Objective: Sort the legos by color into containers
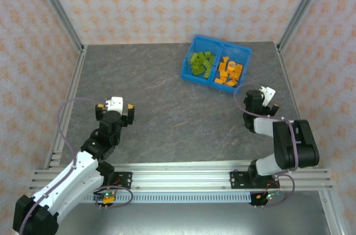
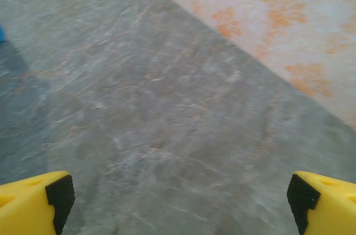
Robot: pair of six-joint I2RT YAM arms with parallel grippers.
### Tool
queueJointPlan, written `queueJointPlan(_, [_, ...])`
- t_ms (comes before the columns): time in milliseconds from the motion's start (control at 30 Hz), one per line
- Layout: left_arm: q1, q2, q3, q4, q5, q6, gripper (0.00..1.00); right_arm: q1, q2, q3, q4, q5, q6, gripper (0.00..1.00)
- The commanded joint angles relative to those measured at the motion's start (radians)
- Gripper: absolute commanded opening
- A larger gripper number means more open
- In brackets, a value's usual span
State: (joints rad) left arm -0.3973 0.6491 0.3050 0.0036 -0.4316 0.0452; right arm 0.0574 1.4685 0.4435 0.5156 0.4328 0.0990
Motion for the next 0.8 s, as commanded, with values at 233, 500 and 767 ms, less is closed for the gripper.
queueJointPlan(233, [0.135, 0.425, -0.04, 0.533, 0.019, -0.056, 1.0, -0.001, 0.045, -0.041, 0.284, -0.2, -0.099, 0.99])
queueJointPlan(500, [0.255, 0.692, 0.079, 0.687, 0.173, 0.004, 1.0, 0.004, 0.052, -0.045, 0.297, -0.203, -0.108, 0.99])
queueJointPlan(767, [0.345, 0.849, 0.115, 0.752, 0.364, -0.014, 1.0, 0.004, 0.051, -0.044, 0.294, -0.204, -0.107, 0.99])
